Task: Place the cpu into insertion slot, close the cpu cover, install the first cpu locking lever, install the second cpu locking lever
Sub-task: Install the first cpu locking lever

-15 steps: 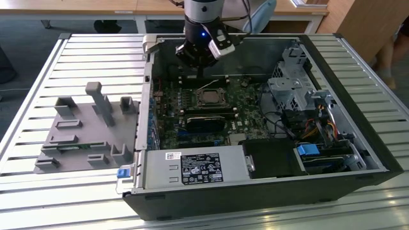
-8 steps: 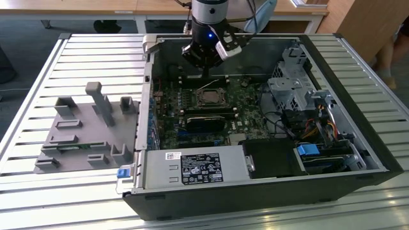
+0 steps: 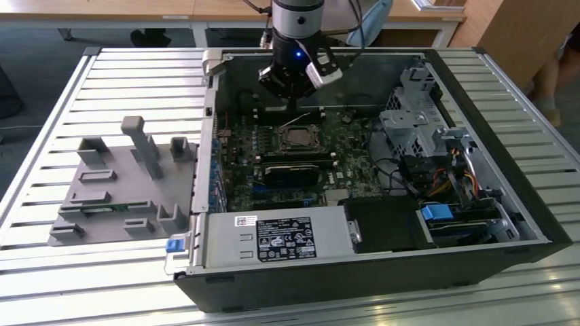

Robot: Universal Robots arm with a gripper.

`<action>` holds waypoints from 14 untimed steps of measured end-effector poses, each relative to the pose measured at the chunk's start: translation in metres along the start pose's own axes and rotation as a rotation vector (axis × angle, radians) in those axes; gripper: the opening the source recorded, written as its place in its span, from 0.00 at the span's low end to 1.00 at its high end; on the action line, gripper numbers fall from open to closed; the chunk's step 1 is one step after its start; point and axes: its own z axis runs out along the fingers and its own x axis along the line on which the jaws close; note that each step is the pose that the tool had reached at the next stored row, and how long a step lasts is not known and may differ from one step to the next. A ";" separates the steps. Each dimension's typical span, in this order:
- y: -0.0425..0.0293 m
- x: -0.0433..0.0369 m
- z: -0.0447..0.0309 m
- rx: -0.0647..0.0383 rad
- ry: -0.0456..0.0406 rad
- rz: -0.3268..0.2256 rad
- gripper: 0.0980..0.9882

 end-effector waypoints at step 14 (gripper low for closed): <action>0.0041 -0.0107 0.0158 0.000 0.0000 -0.001 0.01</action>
